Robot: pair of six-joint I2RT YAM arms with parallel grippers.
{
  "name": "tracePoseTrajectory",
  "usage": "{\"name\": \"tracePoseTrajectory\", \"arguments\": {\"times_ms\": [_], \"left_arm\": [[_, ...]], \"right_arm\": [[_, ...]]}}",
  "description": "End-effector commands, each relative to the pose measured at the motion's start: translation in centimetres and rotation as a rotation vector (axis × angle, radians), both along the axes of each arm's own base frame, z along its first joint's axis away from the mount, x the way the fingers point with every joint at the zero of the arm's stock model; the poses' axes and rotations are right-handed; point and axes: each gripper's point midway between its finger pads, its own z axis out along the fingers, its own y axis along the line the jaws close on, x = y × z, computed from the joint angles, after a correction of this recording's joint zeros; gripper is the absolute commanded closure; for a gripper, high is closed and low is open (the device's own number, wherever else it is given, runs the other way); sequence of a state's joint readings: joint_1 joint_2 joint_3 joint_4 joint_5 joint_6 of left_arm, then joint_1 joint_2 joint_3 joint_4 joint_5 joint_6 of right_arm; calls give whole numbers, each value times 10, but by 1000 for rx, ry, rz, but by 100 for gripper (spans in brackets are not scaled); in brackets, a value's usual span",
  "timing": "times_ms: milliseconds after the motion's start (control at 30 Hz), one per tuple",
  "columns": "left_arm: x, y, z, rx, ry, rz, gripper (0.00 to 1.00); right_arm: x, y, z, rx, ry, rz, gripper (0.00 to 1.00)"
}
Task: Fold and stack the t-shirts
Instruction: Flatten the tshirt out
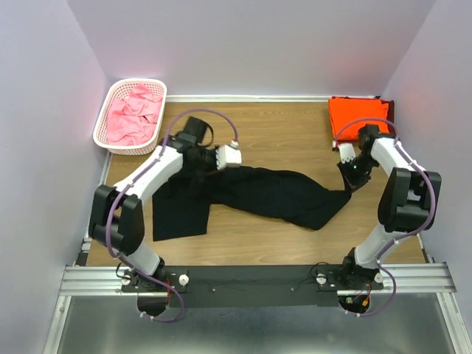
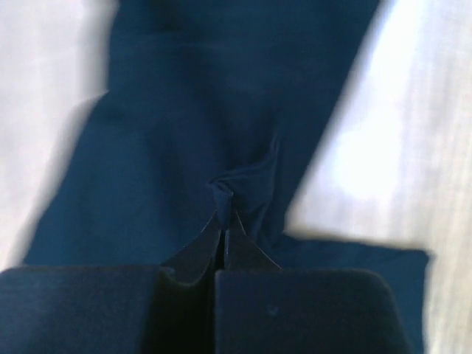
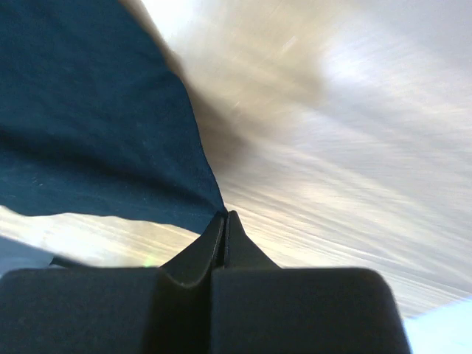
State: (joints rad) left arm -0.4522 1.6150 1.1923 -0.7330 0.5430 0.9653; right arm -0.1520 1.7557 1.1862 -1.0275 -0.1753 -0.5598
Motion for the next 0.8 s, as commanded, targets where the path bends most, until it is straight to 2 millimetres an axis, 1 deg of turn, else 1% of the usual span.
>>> {"name": "tracePoseTrajectory", "arguments": {"times_ms": [0,33,67,100,133,167,200,233,267,300,333,367,400,467,500,533,567,600,633,667,700,733,767], "left_arm": [[45,12,86,-141,-164,133,100],[53,18,104,-160,-200,177,100],[66,30,117,-172,-234,232,100],[81,35,147,-207,-321,265,100],[90,41,162,-223,-364,302,100],[102,56,178,-238,-395,386,100],[114,61,210,-282,-480,419,100],[121,70,226,-304,-512,462,100],[127,77,242,-335,-532,515,100],[134,83,263,-369,-582,547,100],[139,95,289,-398,-637,587,100],[141,100,304,-428,-654,626,100],[142,110,332,-468,-721,651,100],[141,121,358,-510,-773,687,100],[135,124,384,-561,-815,702,100],[132,132,397,-582,-840,726,100],[121,135,421,-633,-882,740,100],[115,137,434,-662,-904,749,100],[108,143,448,-687,-935,766,100],[98,145,466,-724,-983,765,100],[88,148,480,-754,-1015,772,100],[67,149,499,-795,-1058,769,100],[56,153,511,-822,-1092,784,100]], "right_arm": [[42,-5,48,-15,-198,30,99],[60,-8,66,-24,-264,29,99],[69,-9,75,-27,-296,30,100],[81,-9,86,-28,-340,24,100],[91,-11,97,-33,-377,21,100],[111,-14,121,-48,-457,17,100],[120,-16,133,-55,-493,13,99],[130,-17,144,-61,-528,12,99],[146,-20,172,-75,-610,12,99],[153,-21,184,-80,-648,15,99],[162,-22,200,-86,-698,11,100],[169,-23,214,-93,-739,3,100],[180,-25,244,-105,-826,-10,99],[187,-26,271,-109,-896,-22,99],[190,-25,301,-113,-973,-28,99],[191,-26,314,-117,-1007,-32,99],[189,-26,333,-122,-1056,-41,99],[188,-26,356,-131,-1116,-44,100],[185,-27,372,-143,-1156,-54,100],[178,-27,391,-152,-1206,-61,99],[172,-27,407,-158,-1251,-68,99],[168,-26,427,-162,-1313,-80,99],[162,-27,442,-169,-1360,-89,99]]}}
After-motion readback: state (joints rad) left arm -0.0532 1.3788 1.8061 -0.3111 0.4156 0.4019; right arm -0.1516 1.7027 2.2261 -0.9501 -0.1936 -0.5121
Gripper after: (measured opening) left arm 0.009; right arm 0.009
